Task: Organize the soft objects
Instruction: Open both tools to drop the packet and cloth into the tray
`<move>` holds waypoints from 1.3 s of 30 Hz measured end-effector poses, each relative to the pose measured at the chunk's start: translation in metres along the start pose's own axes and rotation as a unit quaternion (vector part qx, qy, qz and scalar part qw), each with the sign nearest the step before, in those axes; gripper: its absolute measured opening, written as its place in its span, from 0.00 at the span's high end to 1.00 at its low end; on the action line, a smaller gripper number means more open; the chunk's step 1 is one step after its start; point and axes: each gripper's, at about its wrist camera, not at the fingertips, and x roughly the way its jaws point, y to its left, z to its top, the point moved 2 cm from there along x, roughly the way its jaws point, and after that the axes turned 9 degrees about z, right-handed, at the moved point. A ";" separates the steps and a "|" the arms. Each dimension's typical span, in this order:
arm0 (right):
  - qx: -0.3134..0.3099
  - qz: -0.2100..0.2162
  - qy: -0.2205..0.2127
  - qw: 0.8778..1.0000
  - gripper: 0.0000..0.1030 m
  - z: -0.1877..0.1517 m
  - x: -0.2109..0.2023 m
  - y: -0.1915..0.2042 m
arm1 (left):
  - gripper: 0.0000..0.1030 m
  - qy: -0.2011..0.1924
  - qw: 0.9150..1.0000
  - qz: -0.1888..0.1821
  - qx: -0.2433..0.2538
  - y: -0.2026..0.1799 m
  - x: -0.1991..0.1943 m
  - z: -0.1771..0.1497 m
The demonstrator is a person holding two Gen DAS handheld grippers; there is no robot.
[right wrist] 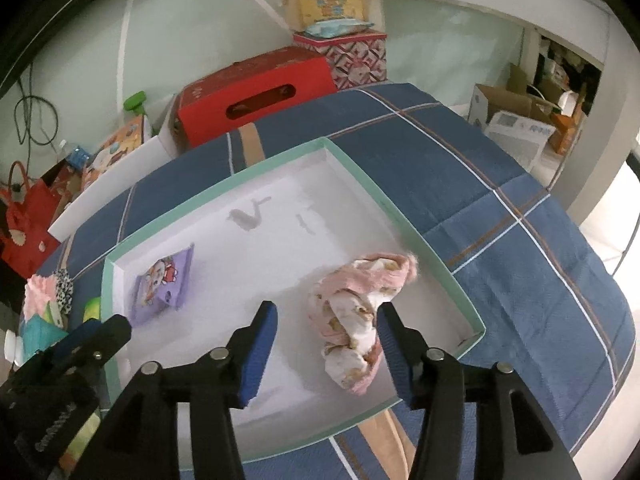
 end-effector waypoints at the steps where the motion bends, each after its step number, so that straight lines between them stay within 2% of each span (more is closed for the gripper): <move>1: -0.004 -0.003 0.000 1.000 0.38 0.000 -0.001 0.002 | 0.55 0.001 1.000 -0.002 -0.007 0.003 -0.002 0.000; 3: -0.012 -0.006 -0.001 1.000 0.36 0.000 -0.002 0.006 | 0.50 -0.003 1.000 -0.005 -0.020 0.012 -0.007 -0.002; 4: -0.015 -0.007 -0.002 1.000 0.32 0.000 -0.003 0.008 | 0.47 -0.006 1.000 -0.004 -0.025 0.017 -0.010 -0.002; 6: -0.024 -0.010 -0.002 1.000 0.27 0.000 -0.003 0.013 | 0.29 -0.010 0.999 -0.003 -0.033 0.026 -0.014 -0.004; 8: -0.033 -0.011 -0.002 0.999 0.22 -0.001 -0.004 0.018 | 0.20 -0.016 0.999 0.000 -0.046 0.036 -0.018 -0.006; 10: -0.041 -0.009 -0.003 0.999 0.12 -0.002 -0.004 0.024 | 0.19 -0.021 0.998 -0.001 -0.065 0.049 -0.022 -0.009; 12: -0.047 -0.007 -0.007 0.999 0.02 -0.003 -0.006 0.029 | 0.09 -0.019 0.996 -0.005 -0.084 0.061 -0.023 -0.012; 19: -0.050 0.026 -0.022 0.998 0.00 -0.006 -0.013 0.046 | 0.08 -0.027 0.991 0.003 -0.130 0.098 -0.030 -0.023; 23: -0.069 0.034 -0.027 0.997 0.00 -0.011 -0.015 0.063 | 0.05 -0.025 0.987 -0.015 -0.161 0.119 -0.034 -0.030; 29: -0.095 0.068 -0.026 0.993 0.00 -0.021 -0.017 0.092 | 0.04 -0.061 0.980 0.002 -0.188 0.148 -0.049 -0.038; 33: -0.106 0.096 -0.030 0.989 0.00 -0.029 -0.019 0.111 | 0.04 -0.083 0.972 0.012 -0.221 0.175 -0.060 -0.047; 39: -0.117 0.126 -0.031 0.985 0.00 -0.043 -0.022 0.131 | 0.04 -0.077 0.958 0.014 -0.274 0.213 -0.062 -0.068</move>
